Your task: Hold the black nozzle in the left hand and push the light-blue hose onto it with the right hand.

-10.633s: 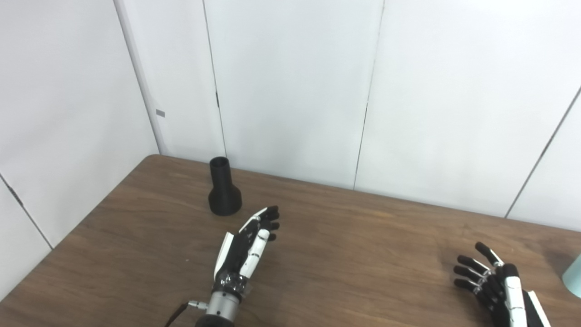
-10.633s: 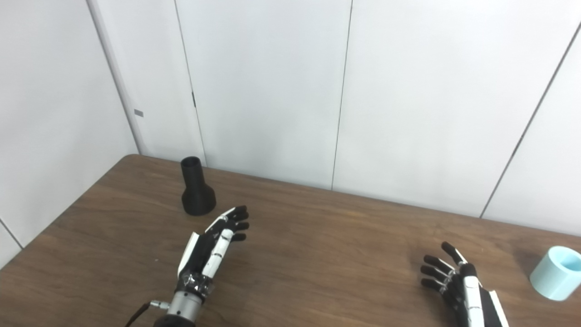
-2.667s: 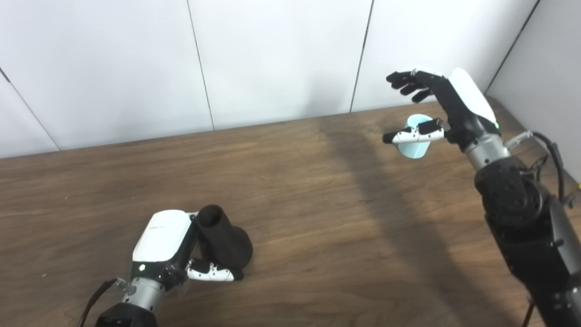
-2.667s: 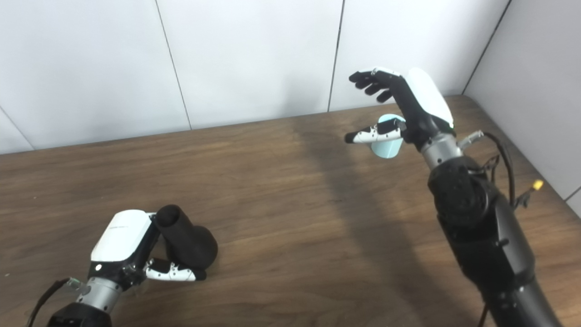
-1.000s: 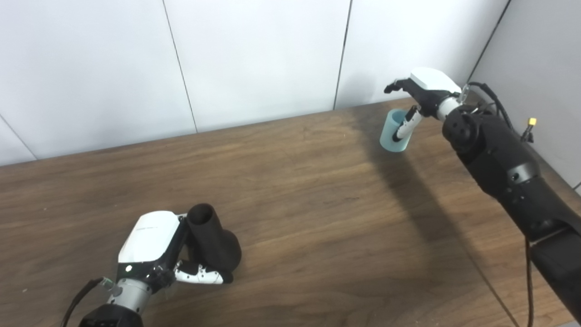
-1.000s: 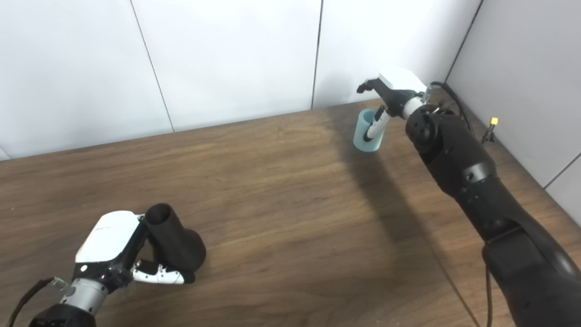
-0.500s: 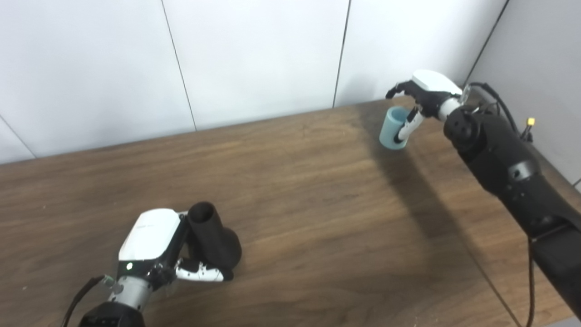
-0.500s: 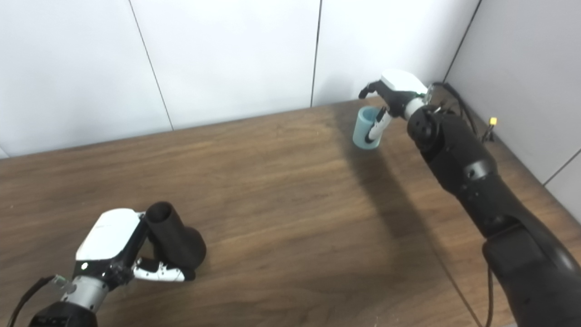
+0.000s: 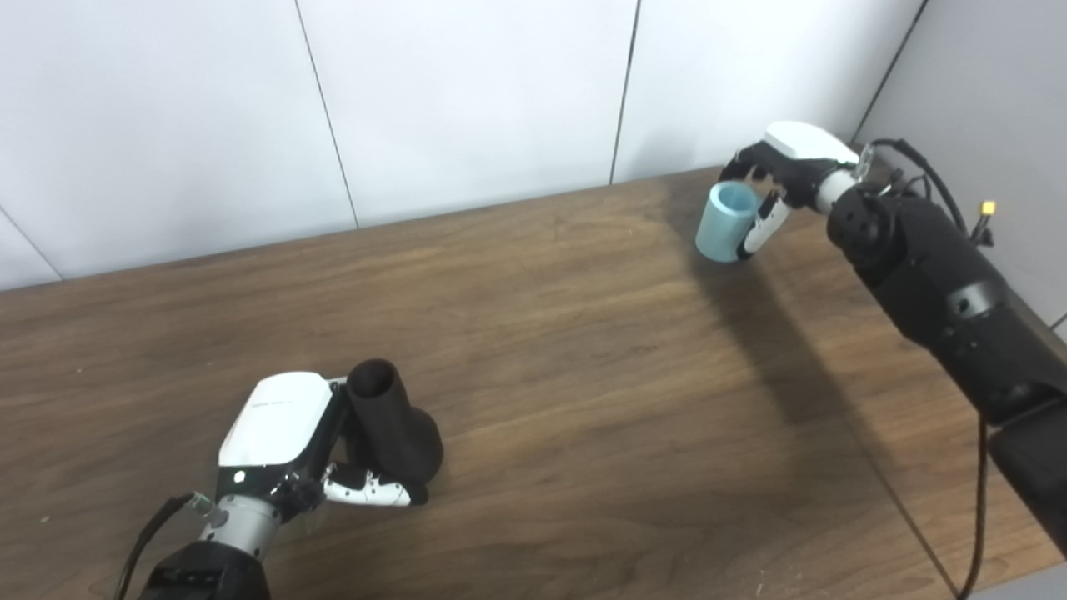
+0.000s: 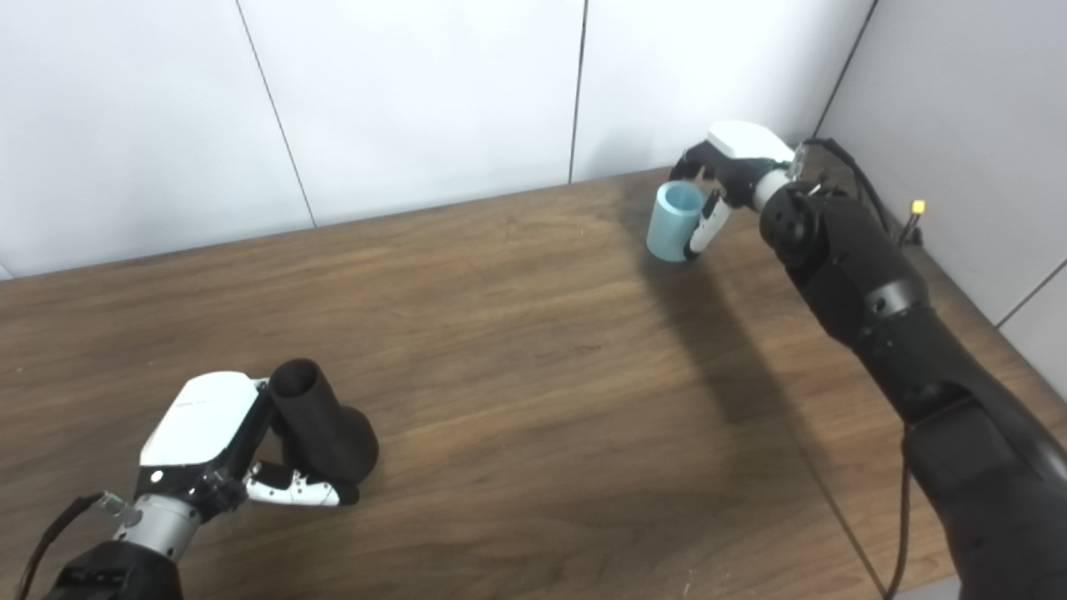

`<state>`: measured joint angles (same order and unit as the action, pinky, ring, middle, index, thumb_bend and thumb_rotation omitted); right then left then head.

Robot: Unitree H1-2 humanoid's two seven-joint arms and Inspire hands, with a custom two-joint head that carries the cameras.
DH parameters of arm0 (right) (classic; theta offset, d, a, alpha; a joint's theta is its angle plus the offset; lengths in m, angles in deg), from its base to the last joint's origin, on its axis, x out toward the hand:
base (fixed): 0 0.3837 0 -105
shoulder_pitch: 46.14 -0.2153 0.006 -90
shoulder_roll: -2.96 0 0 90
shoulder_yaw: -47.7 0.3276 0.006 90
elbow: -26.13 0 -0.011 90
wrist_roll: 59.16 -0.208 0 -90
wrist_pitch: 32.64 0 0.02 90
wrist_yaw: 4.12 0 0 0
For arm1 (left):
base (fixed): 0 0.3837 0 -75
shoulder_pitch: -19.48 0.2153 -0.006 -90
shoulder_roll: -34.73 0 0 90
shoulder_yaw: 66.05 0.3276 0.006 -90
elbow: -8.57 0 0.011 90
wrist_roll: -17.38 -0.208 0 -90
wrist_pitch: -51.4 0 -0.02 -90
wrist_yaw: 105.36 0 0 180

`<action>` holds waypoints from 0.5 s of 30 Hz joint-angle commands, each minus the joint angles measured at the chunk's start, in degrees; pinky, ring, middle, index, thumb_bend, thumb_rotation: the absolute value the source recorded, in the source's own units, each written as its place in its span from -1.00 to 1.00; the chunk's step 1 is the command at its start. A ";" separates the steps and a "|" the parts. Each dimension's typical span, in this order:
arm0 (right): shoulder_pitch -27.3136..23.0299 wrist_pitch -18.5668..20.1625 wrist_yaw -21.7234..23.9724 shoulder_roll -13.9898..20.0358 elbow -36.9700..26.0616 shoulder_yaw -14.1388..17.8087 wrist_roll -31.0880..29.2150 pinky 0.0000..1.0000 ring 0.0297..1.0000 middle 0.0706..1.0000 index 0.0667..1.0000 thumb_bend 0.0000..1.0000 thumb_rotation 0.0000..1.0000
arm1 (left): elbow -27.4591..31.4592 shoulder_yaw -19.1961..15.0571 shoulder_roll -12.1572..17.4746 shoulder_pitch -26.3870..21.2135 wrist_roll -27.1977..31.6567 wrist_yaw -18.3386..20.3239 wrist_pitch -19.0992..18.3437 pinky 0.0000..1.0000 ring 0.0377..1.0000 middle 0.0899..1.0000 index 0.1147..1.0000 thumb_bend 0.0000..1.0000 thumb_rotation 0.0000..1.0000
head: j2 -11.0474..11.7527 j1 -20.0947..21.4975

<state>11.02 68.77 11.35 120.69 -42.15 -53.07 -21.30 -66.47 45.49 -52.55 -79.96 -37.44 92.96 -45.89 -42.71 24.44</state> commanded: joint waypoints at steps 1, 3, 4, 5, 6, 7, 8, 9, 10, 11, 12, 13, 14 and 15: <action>-2.01 -0.85 -2.08 1.35 -1.40 1.23 -0.18 0.31 0.32 0.37 0.35 0.90 -0.81 | 0.16 0.97 0.17 1.15 0.09 3.10 -0.62 -0.20 -0.02 -0.18 -0.14 0.05 -1.00 | -0.14 0.12; -2.04 -1.45 -2.91 0.96 -1.11 1.40 -0.49 0.28 0.29 0.32 0.33 0.88 -0.83 | 0.38 1.09 0.28 1.13 0.07 3.35 -0.70 -0.21 -0.02 -0.19 -0.14 0.05 -1.00 | -0.12 0.08; -2.13 -2.19 -3.48 0.77 -0.82 1.42 -0.70 0.25 0.26 0.30 0.31 0.85 -0.84 | 0.32 1.13 0.39 1.14 0.21 3.14 -0.47 -0.21 -0.02 -0.18 -0.14 0.05 -1.00 | -0.12 0.08; -2.19 -2.72 -3.87 0.68 -0.61 1.39 -0.85 0.21 0.24 0.28 0.29 0.84 -0.85 | 0.27 1.16 0.47 1.15 0.32 2.96 -0.30 -0.21 -0.02 -0.18 -0.14 0.05 -1.00 | -0.12 0.08; -2.26 -3.11 -4.17 0.61 -0.45 1.32 -0.95 0.19 0.22 0.26 0.28 0.84 -0.86 | 0.26 1.16 0.48 1.16 0.37 2.90 -0.29 -0.21 -0.03 -0.18 -0.14 0.05 -1.00 | -0.12 0.08; -2.32 -3.35 -4.26 0.56 -0.40 1.34 -1.18 0.18 0.22 0.26 0.28 0.83 -0.87 | 0.26 1.16 0.43 1.21 0.39 2.79 -0.26 -0.21 -0.03 -0.18 -0.14 0.05 -1.00 | -0.18 -0.14; -2.34 -3.66 -4.37 0.53 -0.45 1.37 -1.35 0.17 0.21 0.25 0.28 0.82 -0.89 | 0.27 1.14 0.39 1.25 0.42 2.74 -0.26 -0.22 -0.03 -0.19 -0.14 0.05 -1.00 | -0.18 -0.14; -2.32 -3.91 -4.53 0.46 -0.51 1.45 -1.48 0.15 0.20 0.24 0.28 0.80 -0.91 | 0.28 1.15 0.38 1.28 0.40 2.80 -0.32 -0.22 -0.04 -0.20 -0.14 0.05 -1.00 | -0.18 -0.14; -2.25 -4.02 -4.64 0.41 -0.67 1.58 -1.58 0.13 0.18 0.24 0.28 0.79 -0.92 | 0.30 1.16 0.38 1.30 0.38 2.86 -0.36 -0.22 -0.03 -0.20 -0.14 0.05 -1.00 | -0.22 -0.17; -2.15 -4.00 -4.67 0.38 -0.93 1.69 -1.63 0.11 0.17 0.23 0.27 0.77 -0.93 | 0.31 1.16 0.37 1.32 0.41 2.86 -0.36 -0.22 -0.03 -0.20 -0.14 0.05 -1.00 | -0.19 -0.15; -2.05 -3.95 -4.68 0.33 -1.14 1.83 -1.70 0.08 0.15 0.22 0.27 0.75 -0.95 | 0.32 1.15 0.37 1.34 0.44 2.85 -0.37 -0.22 -0.02 -0.20 -0.14 0.05 -1.00 | -0.19 -0.15; -1.99 -3.90 -4.61 0.30 -1.32 1.93 -1.76 0.07 0.14 0.21 0.26 0.74 -0.96 | 0.33 1.16 0.36 1.35 0.43 2.86 -0.39 -0.22 -0.02 -0.20 -0.14 0.05 -1.00 | -0.20 -0.19; -1.93 -4.02 -4.58 0.33 -1.42 1.96 -1.76 0.07 0.13 0.20 0.26 0.73 -0.97 | 0.35 1.14 0.33 1.36 0.47 2.83 -0.39 -0.22 -0.02 -0.19 -0.14 0.05 -1.00 | -0.20 -0.19; -1.89 -4.13 -4.56 0.35 -1.46 1.96 -1.75 0.06 0.12 0.19 0.25 0.73 -0.97 | 0.37 1.13 0.32 1.37 0.49 2.81 -0.40 -0.21 -0.01 -0.19 -0.14 0.05 -1.00 | -0.20 -0.19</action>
<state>11.04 65.80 8.69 119.09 -41.89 -52.53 -22.69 -66.17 45.57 -52.63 -79.89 -37.39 93.17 -46.42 -42.89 24.17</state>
